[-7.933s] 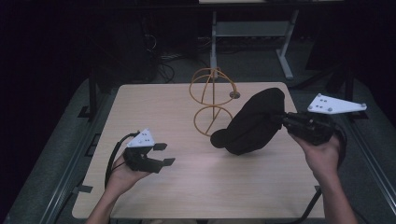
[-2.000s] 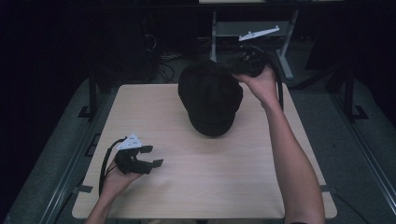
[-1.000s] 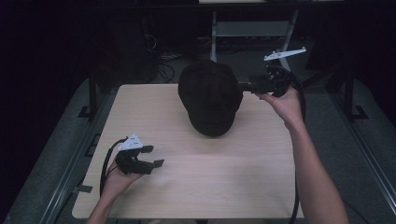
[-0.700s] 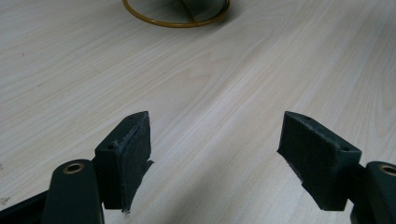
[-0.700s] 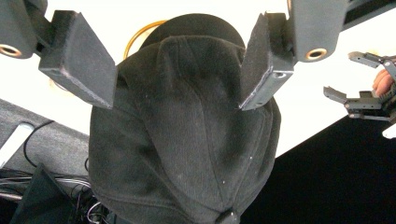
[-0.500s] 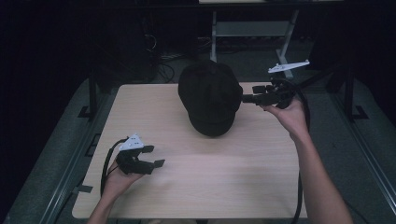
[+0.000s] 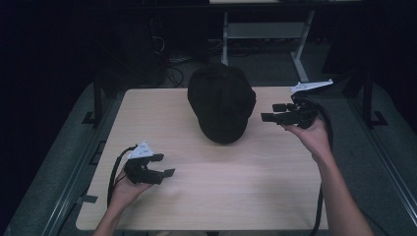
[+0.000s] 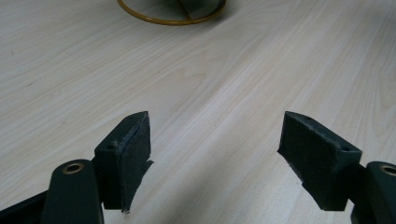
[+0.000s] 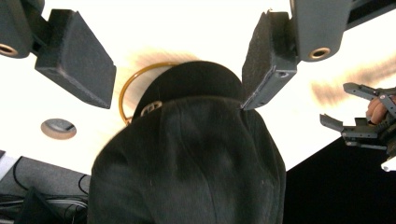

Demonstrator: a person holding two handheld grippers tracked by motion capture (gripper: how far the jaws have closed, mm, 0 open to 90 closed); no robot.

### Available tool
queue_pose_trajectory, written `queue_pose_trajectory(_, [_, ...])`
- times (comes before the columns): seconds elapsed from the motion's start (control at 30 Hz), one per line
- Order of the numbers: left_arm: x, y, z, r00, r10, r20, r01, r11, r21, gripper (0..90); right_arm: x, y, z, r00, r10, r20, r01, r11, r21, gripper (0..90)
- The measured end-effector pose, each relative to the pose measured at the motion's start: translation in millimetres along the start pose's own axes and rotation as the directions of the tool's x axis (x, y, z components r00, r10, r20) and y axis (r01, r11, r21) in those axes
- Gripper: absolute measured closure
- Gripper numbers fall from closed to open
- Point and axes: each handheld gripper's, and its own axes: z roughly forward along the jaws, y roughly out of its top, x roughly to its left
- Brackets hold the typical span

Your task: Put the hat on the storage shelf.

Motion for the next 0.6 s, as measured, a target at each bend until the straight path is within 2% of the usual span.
queue_pose_trajectory(0.03, [0.0, 0.1, 0.0, 1.0000, -0.001, 0.001, 0.001, 1.0000, 0.000, 24.4, -1.3, -7.2, -1.3, 1.0000, 0.006, -0.003, -0.006, 1.000, 0.002, 25.6])
queue_pose_trajectory(0.23, [-1.2, 0.3, 0.8, 1.0000, -0.001, 0.001, 0.001, 1.0000, 0.001, 24.4, -4.6, -24.2, -4.3, 0.9997, 0.025, -0.002, -0.025, 1.000, 0.006, 25.6])
queue_pose_trajectory(0.6, [-2.1, 0.3, 2.7, 1.0000, 0.003, 0.002, -0.003, 1.0000, 0.009, 24.4, -5.1, -45.2, -5.5, 0.9990, 0.044, -0.008, -0.043, 0.999, 0.013, 25.4])
